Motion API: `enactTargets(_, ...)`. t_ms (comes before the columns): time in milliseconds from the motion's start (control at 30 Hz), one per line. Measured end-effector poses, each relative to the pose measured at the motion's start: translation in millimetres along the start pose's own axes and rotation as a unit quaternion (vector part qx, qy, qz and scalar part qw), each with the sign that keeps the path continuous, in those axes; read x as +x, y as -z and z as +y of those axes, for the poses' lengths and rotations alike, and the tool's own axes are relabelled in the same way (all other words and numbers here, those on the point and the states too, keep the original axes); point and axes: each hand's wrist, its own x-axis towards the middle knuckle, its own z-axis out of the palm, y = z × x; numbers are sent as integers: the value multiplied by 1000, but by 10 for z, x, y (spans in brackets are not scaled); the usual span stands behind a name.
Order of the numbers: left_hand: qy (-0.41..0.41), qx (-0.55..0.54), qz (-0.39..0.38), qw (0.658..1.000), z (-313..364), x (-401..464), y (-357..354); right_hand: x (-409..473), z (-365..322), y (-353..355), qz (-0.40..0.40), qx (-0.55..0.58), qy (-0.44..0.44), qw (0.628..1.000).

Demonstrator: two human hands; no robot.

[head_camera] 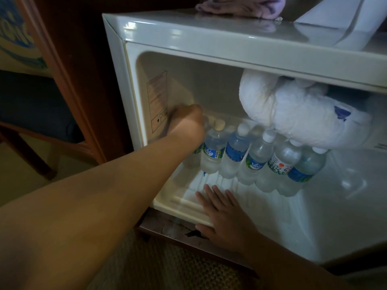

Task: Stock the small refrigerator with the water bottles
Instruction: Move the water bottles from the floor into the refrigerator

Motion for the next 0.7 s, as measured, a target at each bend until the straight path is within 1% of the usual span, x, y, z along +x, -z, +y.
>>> enactTargets(133,26,-12,-11,1000,36,126,-28,-3,-4,18,-9,8,-2,1000)
enactTargets(233,27,-10,-11,1000,25,169,-47,-1,1,25,-9,10,-3,1000)
enactTargets(300,6,8,-12,1000,11,144,-57,-5,8,23,-12,12,-5,1000)
enactTargets(400,-34,42,8,999,-2,28,-46,3,0,34,-8,24,-6,1000)
enactTargets(467,-44,64,20,997,0,-111,3,12,-17,61,-13,47,-14,999)
enactTargets(500,-60,60,32,996,-5,-217,37,15,-18,70,-17,59,-18,998)
enactTargets(567,-105,-19,67,992,-36,-527,157,12,-26,110,-27,85,-31,996)
enactTargets(600,-133,-57,86,986,-79,-735,266,17,-49,141,-12,96,-34,995)
enactTargets(633,-163,-80,95,979,-157,-973,400,36,-90,179,23,103,-31,994)
enactTargets(700,-227,-78,104,965,-405,-1422,670,72,-214,266,118,131,-30,984)
